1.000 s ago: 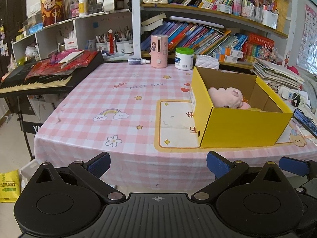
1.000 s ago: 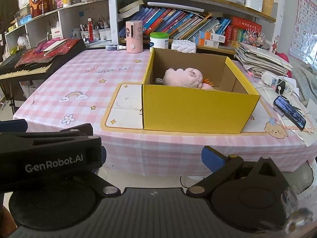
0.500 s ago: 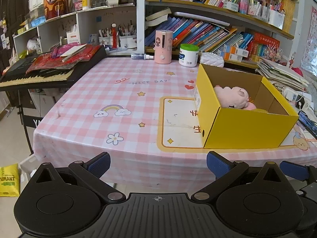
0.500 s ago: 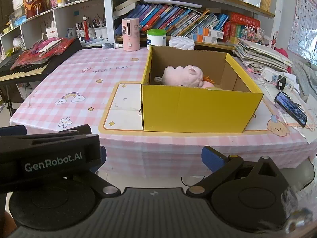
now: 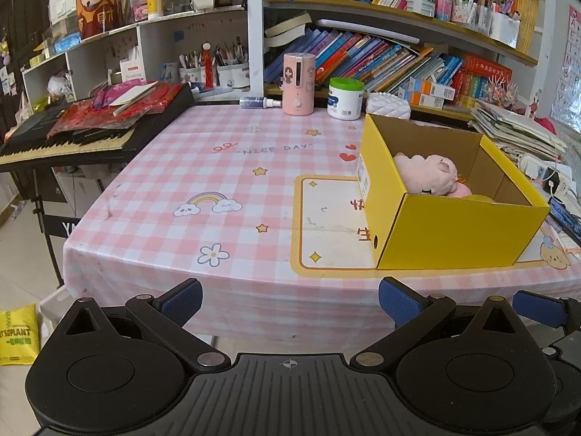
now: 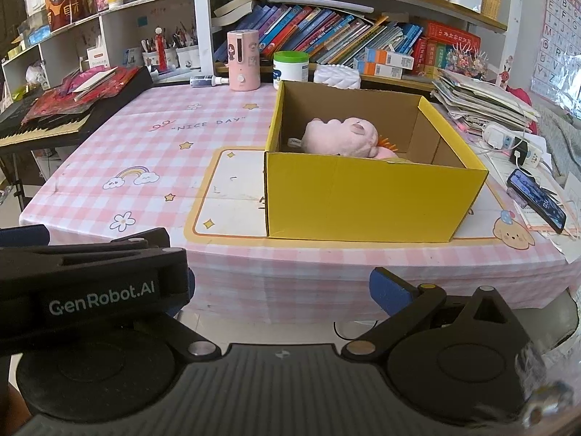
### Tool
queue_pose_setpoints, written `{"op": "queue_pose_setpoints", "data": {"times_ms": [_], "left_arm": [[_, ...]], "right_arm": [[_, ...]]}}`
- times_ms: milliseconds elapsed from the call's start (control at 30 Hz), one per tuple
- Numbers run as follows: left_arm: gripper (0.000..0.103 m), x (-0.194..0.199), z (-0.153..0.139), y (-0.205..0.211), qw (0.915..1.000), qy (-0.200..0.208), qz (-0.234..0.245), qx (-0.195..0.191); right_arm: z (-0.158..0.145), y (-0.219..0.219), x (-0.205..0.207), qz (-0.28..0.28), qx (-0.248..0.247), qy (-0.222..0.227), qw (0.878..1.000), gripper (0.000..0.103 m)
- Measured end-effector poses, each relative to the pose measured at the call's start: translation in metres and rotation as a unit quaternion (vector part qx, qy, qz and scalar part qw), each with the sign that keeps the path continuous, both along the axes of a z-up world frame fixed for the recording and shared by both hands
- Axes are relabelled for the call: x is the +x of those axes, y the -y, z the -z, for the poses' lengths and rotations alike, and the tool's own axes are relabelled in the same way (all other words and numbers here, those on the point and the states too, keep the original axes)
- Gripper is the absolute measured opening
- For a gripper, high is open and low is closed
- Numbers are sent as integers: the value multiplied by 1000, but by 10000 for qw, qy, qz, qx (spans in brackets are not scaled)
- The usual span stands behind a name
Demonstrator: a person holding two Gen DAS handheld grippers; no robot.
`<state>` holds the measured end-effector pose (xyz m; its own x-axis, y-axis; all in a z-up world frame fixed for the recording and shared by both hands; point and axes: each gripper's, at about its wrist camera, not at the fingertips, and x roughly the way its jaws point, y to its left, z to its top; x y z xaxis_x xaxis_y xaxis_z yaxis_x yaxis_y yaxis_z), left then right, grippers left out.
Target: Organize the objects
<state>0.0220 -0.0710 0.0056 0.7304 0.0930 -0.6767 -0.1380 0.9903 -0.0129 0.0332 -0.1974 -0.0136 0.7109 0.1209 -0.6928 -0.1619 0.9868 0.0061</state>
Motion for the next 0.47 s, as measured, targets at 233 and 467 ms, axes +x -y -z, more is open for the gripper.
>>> {"op": "queue_pose_setpoints", "data": {"times_ms": [233,467], "left_arm": [[103,1,1,0,10000,-24,-3,71],[103,-1,0,-1,9999,-30,-28,103]], "right_arm": [[2,-1,1,-9,9,-28,10000,103],[3,-1,0,-50,25,-63,10000,103]]}}
